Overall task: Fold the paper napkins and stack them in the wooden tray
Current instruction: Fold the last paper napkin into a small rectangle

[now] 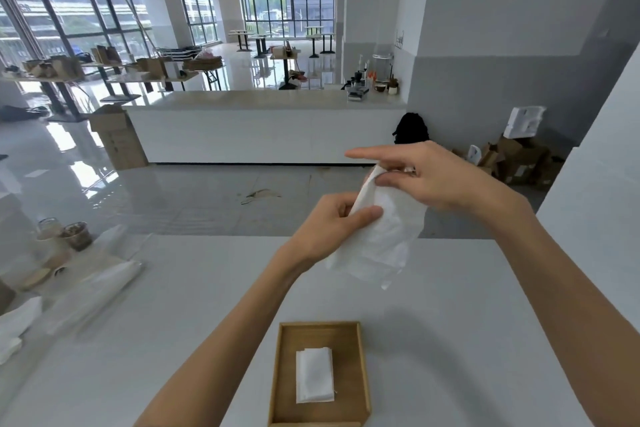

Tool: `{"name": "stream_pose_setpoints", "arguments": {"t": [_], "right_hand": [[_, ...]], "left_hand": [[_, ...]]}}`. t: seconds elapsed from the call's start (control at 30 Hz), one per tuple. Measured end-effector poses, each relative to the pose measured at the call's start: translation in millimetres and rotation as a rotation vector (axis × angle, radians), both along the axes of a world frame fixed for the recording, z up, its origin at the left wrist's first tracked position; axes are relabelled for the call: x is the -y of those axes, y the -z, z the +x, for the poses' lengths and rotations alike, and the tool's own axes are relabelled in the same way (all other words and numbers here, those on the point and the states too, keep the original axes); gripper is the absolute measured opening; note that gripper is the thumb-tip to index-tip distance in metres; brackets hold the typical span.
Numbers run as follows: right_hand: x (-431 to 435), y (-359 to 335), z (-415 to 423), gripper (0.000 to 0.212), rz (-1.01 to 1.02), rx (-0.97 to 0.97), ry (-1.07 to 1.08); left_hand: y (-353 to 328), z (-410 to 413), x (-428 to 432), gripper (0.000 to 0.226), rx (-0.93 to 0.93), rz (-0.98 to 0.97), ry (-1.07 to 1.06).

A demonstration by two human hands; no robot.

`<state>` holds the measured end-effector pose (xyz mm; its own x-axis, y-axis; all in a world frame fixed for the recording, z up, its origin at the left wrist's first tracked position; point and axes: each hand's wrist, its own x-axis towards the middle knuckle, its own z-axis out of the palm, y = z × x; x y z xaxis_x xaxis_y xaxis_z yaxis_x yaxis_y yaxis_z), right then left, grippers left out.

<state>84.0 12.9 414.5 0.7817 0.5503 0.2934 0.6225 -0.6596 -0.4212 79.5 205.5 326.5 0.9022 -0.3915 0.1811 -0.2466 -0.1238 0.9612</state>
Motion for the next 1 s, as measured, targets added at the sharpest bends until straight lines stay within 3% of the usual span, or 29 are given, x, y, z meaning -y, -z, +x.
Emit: {"name": "stream_pose_setpoints", "arguments": {"t": [0.13, 0.27, 0.37, 0.47, 0.53, 0.63, 0.7, 0.8, 0.87, 1.0], "right_hand": [[10, -18, 1, 0.057, 0.043, 0.037, 0.059], [20, -30, 1, 0.058, -0.031, 0.002, 0.066], [9, -28, 3, 0.057, -0.173, -0.063, 0.02], [-3, -21, 6, 0.056, -0.229, -0.107, -0.047], [-2, -12, 10, 0.052, -0.108, -0.022, -0.03], [9, 23, 14, 0.057, 0.331, 0.142, 0.184], [11, 57, 10, 0.072, 0.645, -0.129, 0.266], [10, 112, 5, 0.055, 0.885, -0.657, 0.158], [3, 132, 2, 0.042, 0.976, -0.697, 0.162], [-7, 138, 7, 0.017, 1.057, -0.587, 0.244]], "left_hand": [[42, -11, 4, 0.022, -0.122, 0.043, 0.032], [71, -18, -4, 0.031, -0.113, 0.197, 0.272], [48, -17, -1, 0.037, -0.089, 0.02, 0.263], [23, -12, 9, 0.033, -0.006, -0.074, 0.088], [17, -8, 14, 0.037, 0.015, -0.133, -0.027], [19, -6, 10, 0.033, 0.016, -0.239, -0.164], [23, -5, 3, 0.029, -0.004, -0.265, -0.216], [29, -3, -8, 0.026, -0.032, -0.224, -0.235], [33, -3, -14, 0.022, -0.039, -0.156, -0.244], [40, -2, -24, 0.023, -0.064, -0.105, -0.274]]}}
